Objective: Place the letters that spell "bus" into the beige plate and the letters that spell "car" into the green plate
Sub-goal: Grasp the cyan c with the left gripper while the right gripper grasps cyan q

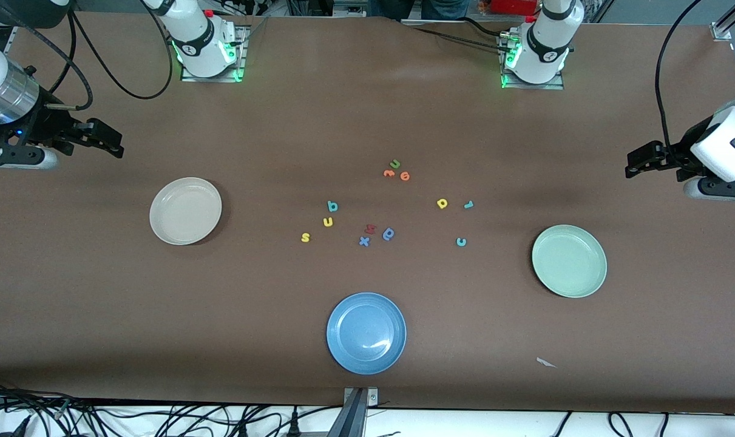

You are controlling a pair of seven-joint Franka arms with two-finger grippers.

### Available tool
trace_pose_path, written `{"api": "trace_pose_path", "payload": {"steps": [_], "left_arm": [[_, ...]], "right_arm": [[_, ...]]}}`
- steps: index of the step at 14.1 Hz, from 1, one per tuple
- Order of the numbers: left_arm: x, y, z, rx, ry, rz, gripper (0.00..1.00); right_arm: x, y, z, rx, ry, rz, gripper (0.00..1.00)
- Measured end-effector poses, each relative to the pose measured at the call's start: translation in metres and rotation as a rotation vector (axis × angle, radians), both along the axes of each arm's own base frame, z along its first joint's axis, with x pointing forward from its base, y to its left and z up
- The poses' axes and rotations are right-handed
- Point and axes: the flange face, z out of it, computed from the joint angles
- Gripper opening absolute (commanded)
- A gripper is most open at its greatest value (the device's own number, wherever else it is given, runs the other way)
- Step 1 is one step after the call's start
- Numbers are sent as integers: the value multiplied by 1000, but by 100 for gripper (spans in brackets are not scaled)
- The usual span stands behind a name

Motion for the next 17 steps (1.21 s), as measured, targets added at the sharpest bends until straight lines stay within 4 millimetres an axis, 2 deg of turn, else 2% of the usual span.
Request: {"api": "trace_pose_path", "payload": {"steps": [5, 7, 10, 12, 14, 15, 17], "left_arm": [[0, 0, 0, 0, 0, 0, 100], [0, 0, 0, 0, 0, 0, 100], [0, 0, -1, 0, 3, 0, 100], [2, -1, -5, 1, 9, -1, 100], [6, -7, -17, 1, 29, -10, 100], [9, -15, -28, 3, 45, -20, 100], [24, -45, -62, -1, 51, -50, 100]], "right_arm": [[0, 4, -1, 0, 6, 9, 100], [-3, 21, -14, -5, 63, 38, 100], [-5, 56, -42, -16, 158, 100, 100], [0, 87, -68, -11, 194, 146, 100], [12, 128, -107, 23, 188, 177, 100], [18, 146, -126, 30, 181, 173, 100], [26, 177, -164, 35, 170, 151, 100]]}}
